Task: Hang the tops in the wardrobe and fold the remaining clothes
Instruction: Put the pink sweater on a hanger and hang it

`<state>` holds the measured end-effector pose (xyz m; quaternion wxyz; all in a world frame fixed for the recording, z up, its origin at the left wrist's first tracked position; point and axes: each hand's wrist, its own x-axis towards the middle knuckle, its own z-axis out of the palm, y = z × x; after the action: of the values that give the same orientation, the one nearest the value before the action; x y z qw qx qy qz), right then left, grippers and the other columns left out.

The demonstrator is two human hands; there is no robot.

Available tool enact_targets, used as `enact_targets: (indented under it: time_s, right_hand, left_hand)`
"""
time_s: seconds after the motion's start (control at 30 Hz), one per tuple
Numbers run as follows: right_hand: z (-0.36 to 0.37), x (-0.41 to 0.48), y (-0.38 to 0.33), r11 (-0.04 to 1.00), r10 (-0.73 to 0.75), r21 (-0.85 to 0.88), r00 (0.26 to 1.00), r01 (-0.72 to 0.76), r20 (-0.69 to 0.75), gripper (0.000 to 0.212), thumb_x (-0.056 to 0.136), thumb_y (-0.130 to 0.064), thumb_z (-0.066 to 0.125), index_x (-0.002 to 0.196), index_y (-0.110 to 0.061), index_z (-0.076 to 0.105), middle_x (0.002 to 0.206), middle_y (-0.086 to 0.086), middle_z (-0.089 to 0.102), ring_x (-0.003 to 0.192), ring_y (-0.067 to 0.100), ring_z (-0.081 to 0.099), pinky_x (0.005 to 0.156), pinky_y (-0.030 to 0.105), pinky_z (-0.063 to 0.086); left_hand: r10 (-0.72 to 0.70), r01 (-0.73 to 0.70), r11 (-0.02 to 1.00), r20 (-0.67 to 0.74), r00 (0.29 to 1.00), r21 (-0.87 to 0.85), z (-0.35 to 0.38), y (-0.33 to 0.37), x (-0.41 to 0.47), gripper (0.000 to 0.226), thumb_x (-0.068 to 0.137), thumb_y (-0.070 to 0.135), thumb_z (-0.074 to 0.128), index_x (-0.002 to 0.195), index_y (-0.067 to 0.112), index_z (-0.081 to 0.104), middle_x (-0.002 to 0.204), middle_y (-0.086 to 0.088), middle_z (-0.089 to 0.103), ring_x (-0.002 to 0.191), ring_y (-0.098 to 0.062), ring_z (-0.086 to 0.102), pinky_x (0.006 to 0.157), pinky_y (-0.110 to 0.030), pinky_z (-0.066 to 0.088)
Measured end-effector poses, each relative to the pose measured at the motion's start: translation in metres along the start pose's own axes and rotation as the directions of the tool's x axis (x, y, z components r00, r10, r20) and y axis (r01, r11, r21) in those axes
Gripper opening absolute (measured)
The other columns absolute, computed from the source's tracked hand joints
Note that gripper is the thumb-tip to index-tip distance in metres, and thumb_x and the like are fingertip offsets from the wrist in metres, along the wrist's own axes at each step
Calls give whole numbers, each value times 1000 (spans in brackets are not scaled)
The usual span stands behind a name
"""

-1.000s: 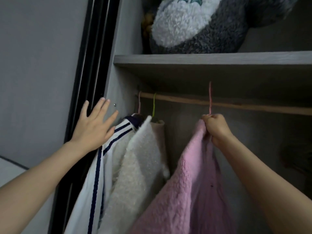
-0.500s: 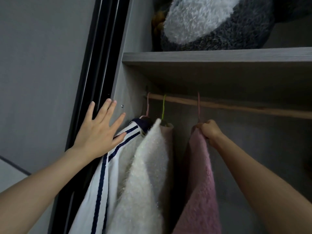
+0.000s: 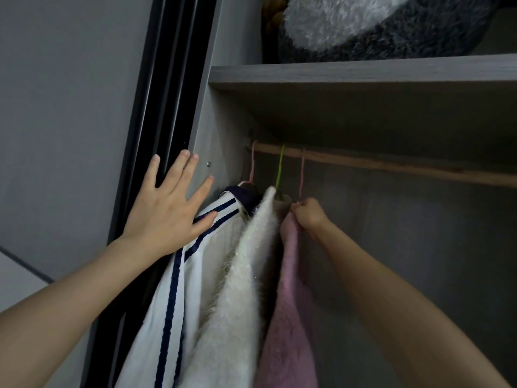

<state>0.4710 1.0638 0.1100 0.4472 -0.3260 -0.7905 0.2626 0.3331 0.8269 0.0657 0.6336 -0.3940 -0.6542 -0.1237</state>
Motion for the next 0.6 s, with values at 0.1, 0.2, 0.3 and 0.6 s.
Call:
enact_targets:
  time_s: [0.1,0.2,0.3,0.6]
  right_hand:
    - [5,-2,-8,998,-7,-58,1000,8,12,24,95,-7,46,104,8,62,95,20,59,93,25,56,73,27,37]
    - [3,-11,-10,981,-22,-192,1000,18,-15,33,98,-16,41,111,6,61,117,25,61,112,35,55,87,31,41]
    - [-4,-23,-7,916,-117,-386,993,112,9,42,101,-26,31,116,2,59,124,25,56,118,38,48,98,35,34]
    - [-63,-53,11,787,-221,-582,974,207,47,37,99,-27,37,121,-6,58,127,25,49,122,36,38,101,36,32]
  left_hand:
    - [-3,3,1000,9,1000,-25,1,0,1,64,88,51,31,125,5,59,137,-30,43,132,-40,37,105,-60,20]
    - [-7,8,999,33,999,-45,-1,1,1,66,88,51,30,123,3,60,137,-31,43,133,-40,36,106,-59,16]
    - [-6,10,998,67,998,-61,-1,1,1,66,88,51,29,121,2,60,136,-32,43,133,-40,35,106,-61,17]
    - [-133,176,932,153,979,-316,-28,39,2,67,87,50,27,118,2,62,133,-29,49,133,-41,34,112,-47,1]
